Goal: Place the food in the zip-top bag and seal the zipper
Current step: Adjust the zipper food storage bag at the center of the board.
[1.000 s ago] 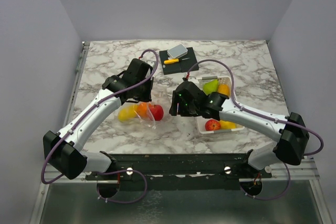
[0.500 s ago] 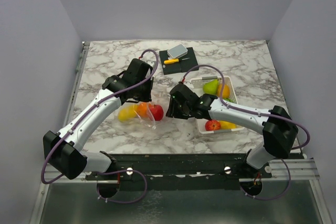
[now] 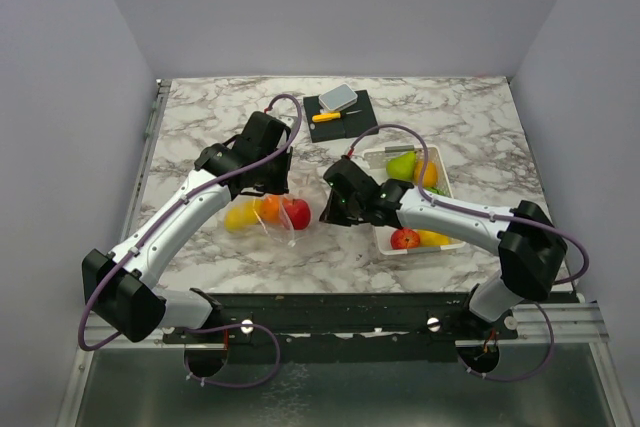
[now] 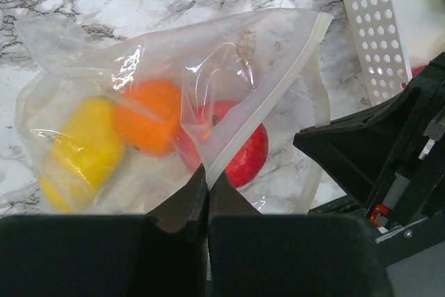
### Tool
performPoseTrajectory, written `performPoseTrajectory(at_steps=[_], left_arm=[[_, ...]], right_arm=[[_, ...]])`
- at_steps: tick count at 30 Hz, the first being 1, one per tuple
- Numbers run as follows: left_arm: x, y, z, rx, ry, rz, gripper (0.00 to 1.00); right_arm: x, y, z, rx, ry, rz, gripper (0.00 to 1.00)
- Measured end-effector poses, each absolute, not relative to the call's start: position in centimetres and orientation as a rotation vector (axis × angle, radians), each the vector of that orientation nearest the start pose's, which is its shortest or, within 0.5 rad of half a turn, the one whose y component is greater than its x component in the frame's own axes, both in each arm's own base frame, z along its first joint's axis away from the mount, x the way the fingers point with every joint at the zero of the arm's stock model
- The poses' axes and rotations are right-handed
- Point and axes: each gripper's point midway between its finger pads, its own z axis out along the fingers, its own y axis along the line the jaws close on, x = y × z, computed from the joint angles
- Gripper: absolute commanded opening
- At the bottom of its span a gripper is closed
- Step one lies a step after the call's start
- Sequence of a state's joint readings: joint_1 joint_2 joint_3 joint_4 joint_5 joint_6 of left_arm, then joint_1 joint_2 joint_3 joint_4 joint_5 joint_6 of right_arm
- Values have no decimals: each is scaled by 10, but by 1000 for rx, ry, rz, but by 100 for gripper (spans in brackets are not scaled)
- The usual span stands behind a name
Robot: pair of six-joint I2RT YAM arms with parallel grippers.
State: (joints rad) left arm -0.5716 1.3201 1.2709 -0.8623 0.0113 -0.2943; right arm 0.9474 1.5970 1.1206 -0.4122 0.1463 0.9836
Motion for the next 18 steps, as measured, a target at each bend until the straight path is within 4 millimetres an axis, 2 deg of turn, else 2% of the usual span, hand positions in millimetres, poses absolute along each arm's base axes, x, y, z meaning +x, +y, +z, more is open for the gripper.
performPoseTrajectory(at_steps=[3, 7, 11, 18], left_arm=[[264, -187, 196, 354, 2497, -374, 0], [263, -185, 198, 357, 2493, -375, 0], [262, -185, 206, 356, 2484, -379, 0], [258, -187, 236, 338, 2421, -436, 0]], right_arm=[[235, 340, 111, 106, 2551, 641, 1], [238, 336, 128, 90, 2515, 640, 1], [243, 334, 158, 65, 2451, 653, 1], [251, 330, 218, -3, 2339, 673, 1]])
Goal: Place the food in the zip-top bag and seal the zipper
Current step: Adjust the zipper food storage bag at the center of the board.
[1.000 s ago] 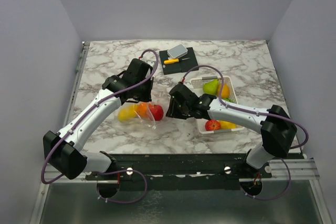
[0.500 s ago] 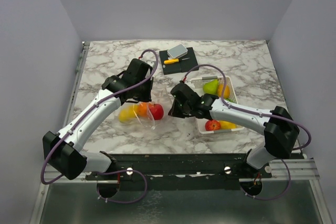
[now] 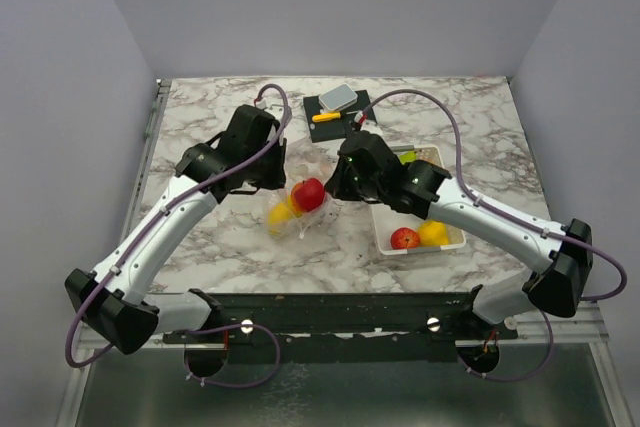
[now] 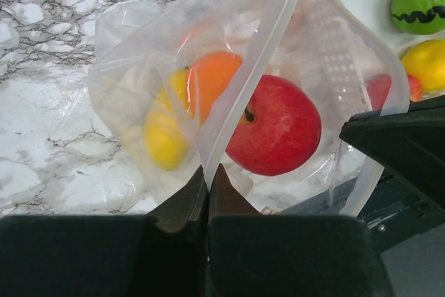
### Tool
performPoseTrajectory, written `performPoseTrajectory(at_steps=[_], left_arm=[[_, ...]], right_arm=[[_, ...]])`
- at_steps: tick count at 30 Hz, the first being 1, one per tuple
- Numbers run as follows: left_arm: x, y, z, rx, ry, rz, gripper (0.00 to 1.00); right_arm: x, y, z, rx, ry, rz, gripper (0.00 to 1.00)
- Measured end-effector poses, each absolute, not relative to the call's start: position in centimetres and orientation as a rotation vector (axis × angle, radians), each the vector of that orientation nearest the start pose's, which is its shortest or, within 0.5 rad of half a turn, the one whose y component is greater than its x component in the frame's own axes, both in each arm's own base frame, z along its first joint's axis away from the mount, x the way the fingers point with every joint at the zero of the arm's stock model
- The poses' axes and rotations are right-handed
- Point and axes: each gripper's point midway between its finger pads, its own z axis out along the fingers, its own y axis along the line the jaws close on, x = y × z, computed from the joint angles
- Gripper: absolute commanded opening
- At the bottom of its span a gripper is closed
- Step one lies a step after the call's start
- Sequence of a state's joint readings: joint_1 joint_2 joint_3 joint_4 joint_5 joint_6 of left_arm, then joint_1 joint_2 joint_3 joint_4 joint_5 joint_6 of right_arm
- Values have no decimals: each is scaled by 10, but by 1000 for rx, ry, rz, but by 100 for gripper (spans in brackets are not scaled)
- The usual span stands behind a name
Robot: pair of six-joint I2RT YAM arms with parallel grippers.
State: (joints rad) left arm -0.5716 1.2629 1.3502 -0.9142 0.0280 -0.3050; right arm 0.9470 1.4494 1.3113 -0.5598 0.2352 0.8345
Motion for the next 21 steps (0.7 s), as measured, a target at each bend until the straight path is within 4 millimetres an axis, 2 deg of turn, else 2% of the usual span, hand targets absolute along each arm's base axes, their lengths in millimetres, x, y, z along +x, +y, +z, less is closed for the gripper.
performPoseTrajectory(at_steps=[3, 7, 16, 21], left_arm=[[254, -187, 244, 323, 2403, -465, 0], [249, -188, 253, 299, 2386, -503, 0], [232, -196, 268, 288, 2365, -637, 0], [228, -199, 269, 280, 2368, -669, 0]], right_arm=[[251, 327, 235, -46, 2318, 664, 1], [249, 322, 247, -106, 2314, 633, 1], [239, 305, 255, -194, 2342, 558, 1], [237, 301, 253, -216, 2354, 536, 1]])
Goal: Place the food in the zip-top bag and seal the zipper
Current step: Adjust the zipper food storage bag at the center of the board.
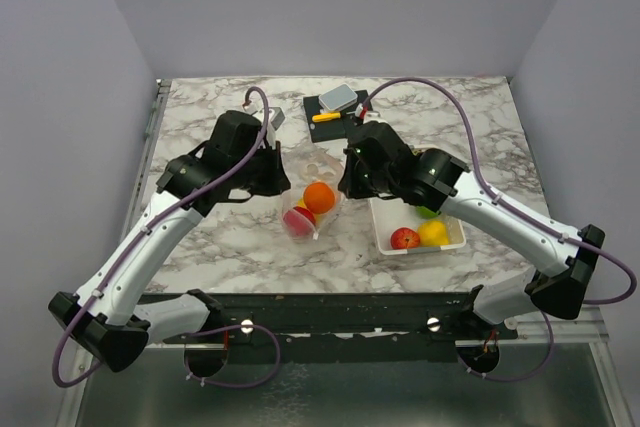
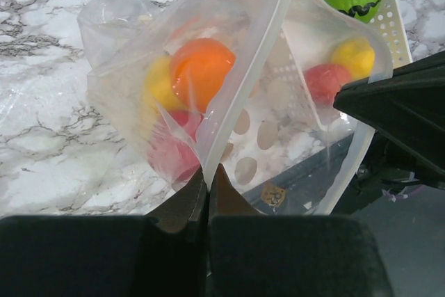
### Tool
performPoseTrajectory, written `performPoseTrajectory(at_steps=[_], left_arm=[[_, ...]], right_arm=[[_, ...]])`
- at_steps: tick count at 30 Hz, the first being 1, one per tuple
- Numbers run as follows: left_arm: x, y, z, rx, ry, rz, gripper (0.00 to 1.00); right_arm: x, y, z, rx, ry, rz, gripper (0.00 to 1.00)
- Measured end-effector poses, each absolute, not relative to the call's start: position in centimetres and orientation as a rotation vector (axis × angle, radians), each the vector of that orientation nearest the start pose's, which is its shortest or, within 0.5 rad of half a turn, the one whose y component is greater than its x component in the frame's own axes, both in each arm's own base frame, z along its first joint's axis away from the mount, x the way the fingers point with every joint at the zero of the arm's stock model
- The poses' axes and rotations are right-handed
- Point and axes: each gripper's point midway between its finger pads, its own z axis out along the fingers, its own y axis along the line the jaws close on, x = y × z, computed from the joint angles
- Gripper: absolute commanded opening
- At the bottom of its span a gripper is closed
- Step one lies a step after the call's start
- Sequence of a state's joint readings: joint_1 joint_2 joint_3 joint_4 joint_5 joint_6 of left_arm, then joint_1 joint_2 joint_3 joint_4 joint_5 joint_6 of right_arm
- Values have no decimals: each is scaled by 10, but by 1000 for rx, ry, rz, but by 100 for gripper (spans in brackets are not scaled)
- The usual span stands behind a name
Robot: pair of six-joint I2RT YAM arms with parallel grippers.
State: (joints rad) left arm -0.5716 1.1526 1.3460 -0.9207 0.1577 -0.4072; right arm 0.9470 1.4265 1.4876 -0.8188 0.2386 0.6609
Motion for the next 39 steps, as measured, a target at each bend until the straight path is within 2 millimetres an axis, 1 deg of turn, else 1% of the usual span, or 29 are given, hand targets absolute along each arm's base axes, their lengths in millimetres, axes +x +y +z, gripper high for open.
performPoseTrajectory(at_steps=[2, 4, 7, 11, 13, 15, 16, 18, 20, 23, 25, 26, 28, 30, 32, 34, 36, 39], left_arm=[[227, -199, 263, 278, 2375, -668, 0], [228, -199, 252, 274, 2391, -663, 0], [228, -198, 219, 268, 2453, -634, 0], [230, -198, 179, 264, 2544, -586, 0], [231, -199, 168, 264, 2576, -571, 0], [234, -200, 167, 264, 2573, -573, 0], [234, -201, 169, 264, 2567, -576, 0], [238, -203, 181, 265, 2543, -586, 0], [244, -207, 202, 265, 2498, -606, 0], [253, -213, 249, 255, 2378, -661, 0], [254, -214, 274, 248, 2320, -689, 0], [253, -214, 291, 243, 2284, -709, 0], [251, -214, 313, 236, 2234, -734, 0], [248, -213, 330, 230, 2201, -752, 0], [246, -213, 343, 227, 2178, -772, 0], [243, -213, 351, 226, 2169, -789, 0], [240, -213, 352, 223, 2176, -798, 0], [236, -213, 348, 223, 2200, -804, 0]], right_arm=[[237, 301, 252, -220, 2357, 530, 0], [238, 300, 246, -222, 2364, 521, 1], [242, 298, 223, -220, 2403, 476, 1], [247, 293, 175, -223, 2497, 371, 1], [249, 291, 161, -224, 2526, 336, 1], [250, 290, 160, -221, 2529, 331, 1], [250, 291, 163, -219, 2523, 337, 1], [252, 292, 173, -218, 2505, 354, 1], [255, 296, 191, -216, 2477, 381, 1], [261, 303, 230, -214, 2404, 448, 1], [263, 305, 258, -207, 2351, 494, 1], [263, 305, 272, -203, 2326, 516, 1], [262, 304, 296, -197, 2285, 550, 1], [261, 303, 313, -193, 2255, 575, 1], [260, 301, 322, -195, 2244, 584, 1], [257, 300, 325, -204, 2249, 587, 1], [254, 299, 323, -215, 2266, 585, 1], [250, 300, 321, -239, 2290, 586, 1]])
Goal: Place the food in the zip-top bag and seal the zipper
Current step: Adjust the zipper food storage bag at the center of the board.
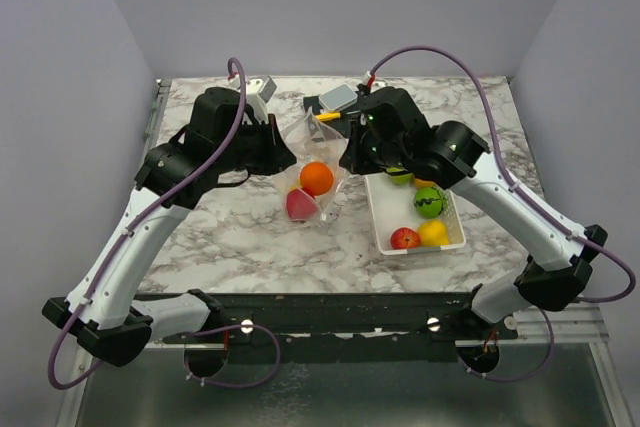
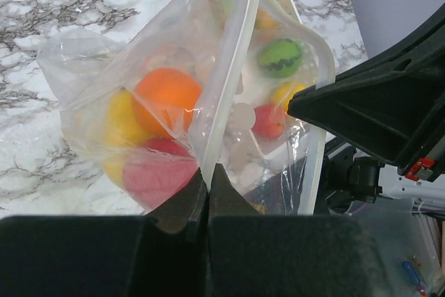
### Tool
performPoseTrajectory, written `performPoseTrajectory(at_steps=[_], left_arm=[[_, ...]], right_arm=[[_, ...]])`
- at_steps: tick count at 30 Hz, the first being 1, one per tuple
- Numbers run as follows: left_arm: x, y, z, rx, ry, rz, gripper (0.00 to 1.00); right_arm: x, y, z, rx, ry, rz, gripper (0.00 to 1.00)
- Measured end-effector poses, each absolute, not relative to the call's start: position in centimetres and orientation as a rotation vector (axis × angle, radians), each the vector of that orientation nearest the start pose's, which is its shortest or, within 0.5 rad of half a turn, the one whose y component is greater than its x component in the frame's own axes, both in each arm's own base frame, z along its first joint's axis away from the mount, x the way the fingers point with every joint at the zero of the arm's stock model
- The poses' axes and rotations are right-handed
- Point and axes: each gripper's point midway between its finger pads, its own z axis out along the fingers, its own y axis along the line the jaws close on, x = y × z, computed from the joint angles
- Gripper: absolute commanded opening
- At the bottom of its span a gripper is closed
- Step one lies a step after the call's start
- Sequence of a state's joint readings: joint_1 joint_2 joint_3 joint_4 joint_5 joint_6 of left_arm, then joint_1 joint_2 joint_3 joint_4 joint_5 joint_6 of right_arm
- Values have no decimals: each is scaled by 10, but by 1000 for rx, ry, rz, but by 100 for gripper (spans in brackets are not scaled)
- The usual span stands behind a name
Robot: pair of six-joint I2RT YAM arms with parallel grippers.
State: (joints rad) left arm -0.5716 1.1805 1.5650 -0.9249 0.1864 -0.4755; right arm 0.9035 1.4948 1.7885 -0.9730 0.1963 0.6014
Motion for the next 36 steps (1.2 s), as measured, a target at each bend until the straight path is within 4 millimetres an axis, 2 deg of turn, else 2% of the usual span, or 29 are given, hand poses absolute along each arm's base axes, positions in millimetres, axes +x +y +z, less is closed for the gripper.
performPoseTrajectory(at_steps=[4, 7, 10, 13, 15, 18, 21, 24, 31, 36], left_arm=[[234, -213, 343, 225, 2218, -805, 0], [235, -214, 324, 222, 2251, -797, 0], [235, -215, 289, 216, 2329, -776, 0], [238, -217, 247, 209, 2432, -736, 0], [241, -219, 229, 209, 2474, -717, 0], [245, -221, 212, 209, 2515, -698, 14], [247, -222, 211, 214, 2511, -698, 26], [248, -223, 217, 215, 2486, -709, 31], [245, -221, 230, 204, 2445, -726, 34], [244, -215, 249, 165, 2384, -731, 34]], right_arm=[[248, 302, 315, -265, 2317, 583, 0], [251, 304, 302, -274, 2348, 568, 1], [254, 304, 269, -287, 2422, 542, 1], [263, 294, 226, -262, 2522, 491, 1], [268, 288, 202, -246, 2583, 457, 1], [272, 284, 183, -229, 2628, 428, 1], [271, 287, 186, -234, 2618, 454, 1], [273, 290, 194, -234, 2594, 481, 1], [272, 296, 207, -238, 2567, 545, 1], [272, 301, 211, -220, 2554, 579, 1]])
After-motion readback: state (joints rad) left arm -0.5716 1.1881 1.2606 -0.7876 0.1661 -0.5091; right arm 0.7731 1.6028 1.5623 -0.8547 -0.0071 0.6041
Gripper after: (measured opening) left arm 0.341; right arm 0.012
